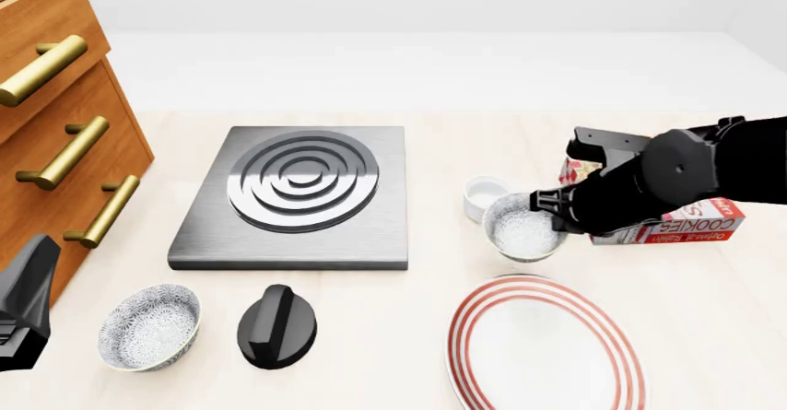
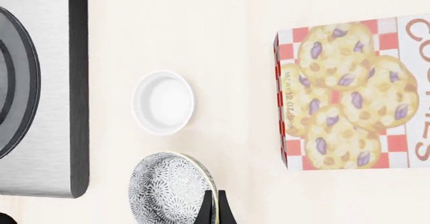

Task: Pick the akita bowl between the plate and the ramekin and place it on the plate.

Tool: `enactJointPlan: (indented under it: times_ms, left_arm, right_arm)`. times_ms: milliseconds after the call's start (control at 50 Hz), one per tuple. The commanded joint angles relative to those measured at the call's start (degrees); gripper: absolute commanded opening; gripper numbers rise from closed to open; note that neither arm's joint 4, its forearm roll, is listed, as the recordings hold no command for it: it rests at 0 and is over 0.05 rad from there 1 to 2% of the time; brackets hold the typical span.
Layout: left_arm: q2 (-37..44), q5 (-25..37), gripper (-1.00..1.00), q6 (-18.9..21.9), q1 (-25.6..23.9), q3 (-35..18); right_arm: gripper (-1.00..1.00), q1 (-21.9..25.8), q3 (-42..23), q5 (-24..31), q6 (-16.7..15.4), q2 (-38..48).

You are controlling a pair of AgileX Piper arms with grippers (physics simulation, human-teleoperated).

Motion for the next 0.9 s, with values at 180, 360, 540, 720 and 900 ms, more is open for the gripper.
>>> enactJointPlan:
  times_ms: [180, 360, 540, 720, 900]
  left_arm:
    - [0.0, 0.0, 1.0, 0.0, 0.0, 0.0]
    - [0.0, 0.0, 1.0, 0.0, 0.0, 0.0]
    - [0.0, 0.0, 1.0, 0.0, 0.0, 0.0]
    - [0.0, 0.0, 1.0, 0.0, 0.0, 0.0]
    - [0.0, 0.0, 1.0, 0.0, 0.0, 0.0]
  right_arm:
    - [-1.0, -2.2, -2.6, 8.7, -1.5, -13.1]
    - [-1.0, -3.2, -2.0, 15.5, -5.2, -22.9]
    - [-1.0, -2.8, -0.1, 20.9, -9.7, -29.8]
    - [-1.0, 0.0, 2.8, 25.0, -10.2, -35.0]
    - [-1.0, 0.1, 6.5, 27.3, -13.0, -39.5]
